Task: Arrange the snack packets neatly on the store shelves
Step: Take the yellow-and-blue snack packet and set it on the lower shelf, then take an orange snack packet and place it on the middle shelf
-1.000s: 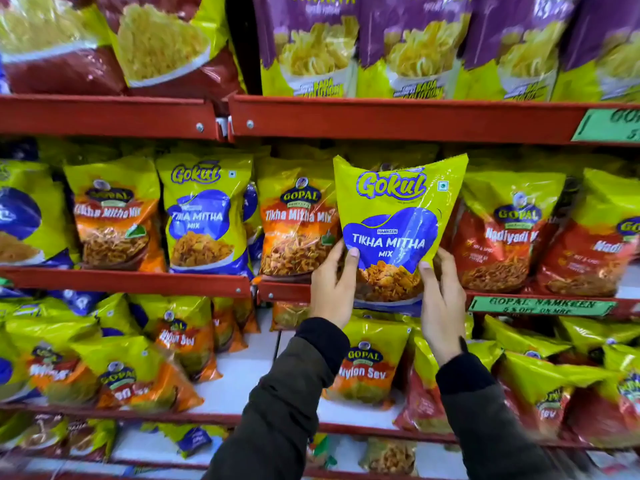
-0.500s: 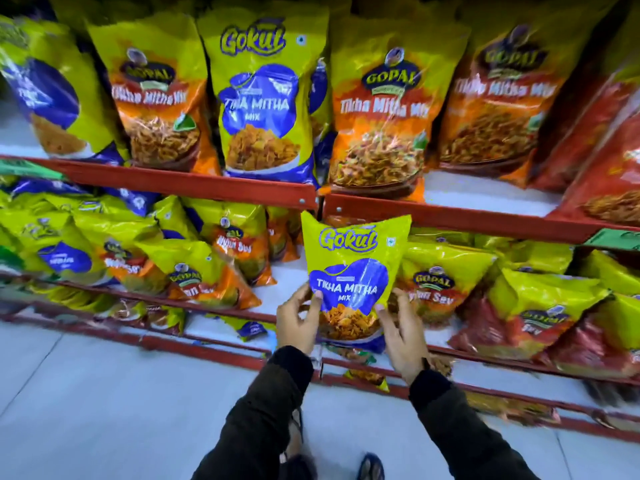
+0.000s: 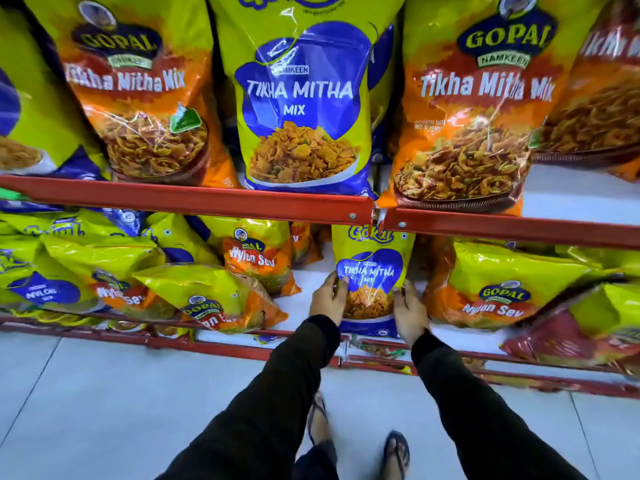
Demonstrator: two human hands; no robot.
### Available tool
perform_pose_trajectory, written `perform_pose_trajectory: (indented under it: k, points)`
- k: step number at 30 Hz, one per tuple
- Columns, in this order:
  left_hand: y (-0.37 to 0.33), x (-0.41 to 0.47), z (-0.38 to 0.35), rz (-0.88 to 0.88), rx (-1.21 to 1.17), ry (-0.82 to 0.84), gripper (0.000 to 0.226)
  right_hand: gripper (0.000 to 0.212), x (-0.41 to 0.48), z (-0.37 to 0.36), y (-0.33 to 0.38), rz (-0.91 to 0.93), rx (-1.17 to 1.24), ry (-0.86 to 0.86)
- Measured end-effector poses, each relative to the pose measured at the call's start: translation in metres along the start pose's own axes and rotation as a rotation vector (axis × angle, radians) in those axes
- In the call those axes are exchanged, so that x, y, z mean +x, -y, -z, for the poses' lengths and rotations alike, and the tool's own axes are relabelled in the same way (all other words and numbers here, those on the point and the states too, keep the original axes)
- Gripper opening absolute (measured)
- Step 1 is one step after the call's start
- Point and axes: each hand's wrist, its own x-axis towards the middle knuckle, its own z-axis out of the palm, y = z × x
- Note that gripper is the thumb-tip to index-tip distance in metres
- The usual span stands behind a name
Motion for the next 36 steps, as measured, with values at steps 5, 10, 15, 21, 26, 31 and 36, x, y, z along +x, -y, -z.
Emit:
perform_pose_trajectory:
  k: [5,10,15,21,26,31,36]
  points:
    - [0.002,0.002,0.000,0.022,0.055,0.048,0.048,0.045,-0.002,0.003,-0.001,-0.038,-0.061,0.010]
    - [-0.001,-0.018,0.001,-0.043,0.025,0.038,0.058,0.044,-0.030,0.012,0.006,0.117,-0.143,-0.056]
    - [-0.008,-0.063,0.000,-0.168,0.067,-0.116,0.046,0.051,-0.077,0.027,0.017,0.344,-0.316,-0.127]
    - [-0.048,-0.115,0.030,-0.556,0.153,-0.319,0.040,0.043,-0.128,0.050,0.074,0.683,-0.369,-0.394]
    - [-0.117,-0.129,0.091,-0.825,0.235,-0.502,0.038,0.042,-0.144,0.060,0.149,0.880,-0.343,-0.483]
    - [-0.176,-0.128,0.161,-0.958,0.291,-0.658,0.043,0.046,-0.149,0.052,0.232,1.028,-0.321,-0.542]
    - [-0.205,-0.116,0.230,-0.987,0.317,-0.735,0.046,0.052,-0.149,0.016,0.309,1.104,-0.272,-0.515]
